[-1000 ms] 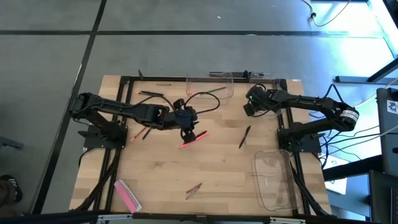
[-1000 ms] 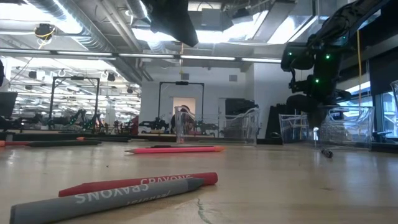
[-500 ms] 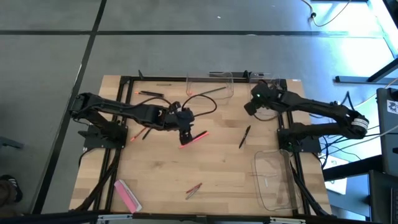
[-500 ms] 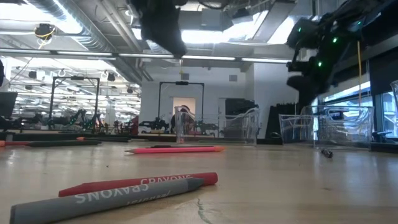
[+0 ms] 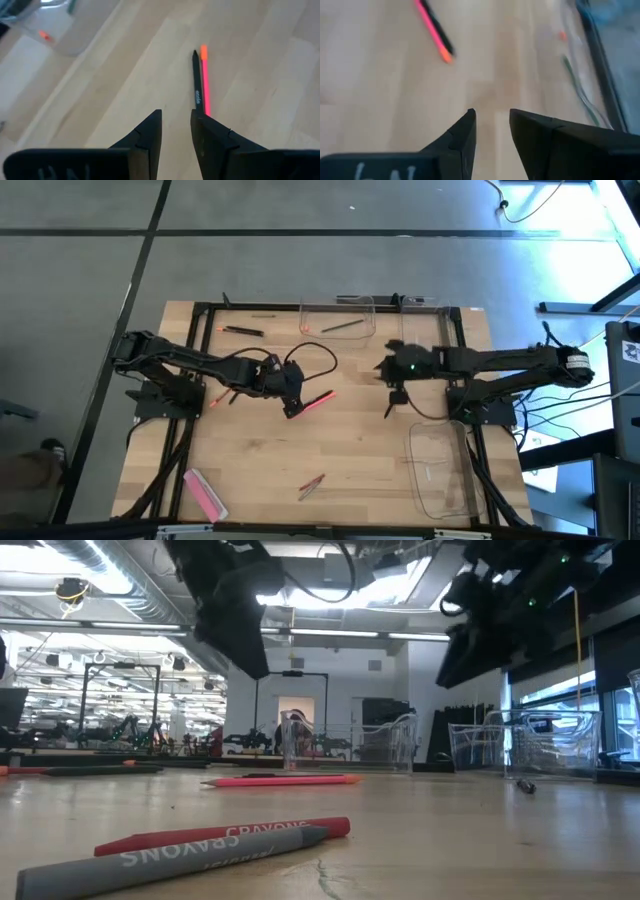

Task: Sort crayons/erasers/pens/pencils in bins
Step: Put the pink pencil into the top left transparent bin

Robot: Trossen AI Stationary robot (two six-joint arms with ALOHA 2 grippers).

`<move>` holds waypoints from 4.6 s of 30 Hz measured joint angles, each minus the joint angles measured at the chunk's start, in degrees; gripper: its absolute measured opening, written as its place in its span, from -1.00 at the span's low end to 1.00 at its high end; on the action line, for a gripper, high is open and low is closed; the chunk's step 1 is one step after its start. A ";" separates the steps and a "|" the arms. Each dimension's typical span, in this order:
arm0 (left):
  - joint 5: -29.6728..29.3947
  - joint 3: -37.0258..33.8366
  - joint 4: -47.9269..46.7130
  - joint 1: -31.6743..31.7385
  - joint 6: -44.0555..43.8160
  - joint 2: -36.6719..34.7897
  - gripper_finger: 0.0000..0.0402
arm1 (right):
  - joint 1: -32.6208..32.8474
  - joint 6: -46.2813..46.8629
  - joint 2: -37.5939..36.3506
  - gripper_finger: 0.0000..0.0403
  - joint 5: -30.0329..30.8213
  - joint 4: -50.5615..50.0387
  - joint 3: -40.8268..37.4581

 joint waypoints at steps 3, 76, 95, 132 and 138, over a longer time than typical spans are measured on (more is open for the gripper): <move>-0.01 -1.00 0.80 -0.98 -1.26 0.00 -0.52 | 3.31 -2.15 2.40 -0.40 -2.46 4.96 0.00; -1.78 -2.02 4.68 -5.95 -1.74 -0.02 -0.52 | 0.13 -1.59 48.24 -0.49 -12.07 6.05 24.41; -1.78 -2.02 4.68 -5.94 -1.77 -0.02 -0.52 | 0.18 -0.34 48.29 -0.73 -12.07 6.13 24.37; -1.76 -2.02 4.90 -5.93 -1.89 -0.07 -0.52 | -3.03 2.24 32.43 -0.73 -4.35 -1.33 24.26; -3.39 -2.02 5.49 -5.95 -1.70 -0.07 -0.52 | -7.18 1.23 28.35 -0.73 0.28 -3.59 24.28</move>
